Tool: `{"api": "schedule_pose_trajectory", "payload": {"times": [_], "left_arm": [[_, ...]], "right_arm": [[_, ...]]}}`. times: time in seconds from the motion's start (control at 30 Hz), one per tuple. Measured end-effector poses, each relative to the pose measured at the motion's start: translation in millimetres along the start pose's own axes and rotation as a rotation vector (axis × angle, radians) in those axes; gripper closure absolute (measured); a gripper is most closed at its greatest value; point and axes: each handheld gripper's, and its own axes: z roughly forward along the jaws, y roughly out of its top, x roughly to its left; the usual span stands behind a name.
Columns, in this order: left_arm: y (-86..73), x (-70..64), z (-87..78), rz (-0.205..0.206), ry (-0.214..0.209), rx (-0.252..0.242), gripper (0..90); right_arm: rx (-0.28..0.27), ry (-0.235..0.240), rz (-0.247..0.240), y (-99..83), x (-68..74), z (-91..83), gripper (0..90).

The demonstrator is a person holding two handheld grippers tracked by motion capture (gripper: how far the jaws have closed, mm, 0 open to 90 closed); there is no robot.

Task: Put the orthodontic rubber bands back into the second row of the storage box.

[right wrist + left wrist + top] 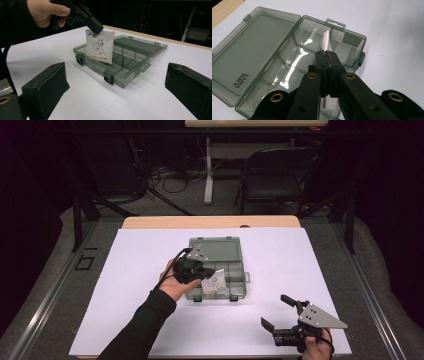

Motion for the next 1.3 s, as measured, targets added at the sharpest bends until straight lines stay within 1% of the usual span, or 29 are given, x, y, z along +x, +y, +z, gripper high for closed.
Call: {"api": "schedule_pose_trajectory", "payload": {"times": [0.3, 0.43, 0.57, 0.83, 0.97, 1.0, 1.1, 1.3], "left_arm": [[-2.1, -4.4, 8.4, 0.008, -0.017, 0.018, 89.7], [-5.5, -5.0, 12.9, 0.000, -0.022, 0.029, 89.7], [-9.0, -3.4, 15.6, -0.011, -0.019, 0.027, 89.6], [-9.0, -3.5, 15.8, -0.010, -0.009, 0.027, 88.8], [-9.0, -3.5, 16.1, -0.013, -0.008, 0.028, 88.2], [-9.0, -3.5, 16.2, -0.014, -0.007, 0.029, 87.8], [-9.1, -3.4, 17.1, -0.017, -0.004, 0.034, 85.8], [-9.1, -2.9, 16.7, -0.022, 0.009, 0.031, 77.9]], "right_arm": [[-0.001, 0.001, -0.002, 0.0, 0.0, 0.2, 3.4], [-0.001, 0.001, -0.002, 0.1, 0.0, 0.1, 3.3], [-0.001, 0.001, -0.001, 0.0, -0.1, 0.1, 3.4], [0.010, 0.004, -0.003, 0.4, 0.1, -0.3, 3.4], [0.001, 0.002, -0.001, 0.2, 0.3, 0.3, 3.4], [-0.008, -0.004, -0.001, 0.0, 0.5, 0.8, 3.4], [0.014, 0.005, -0.003, 0.5, -0.1, -0.5, 3.4], [0.009, 0.003, -0.003, 0.4, 0.0, -0.2, 3.4]]}}
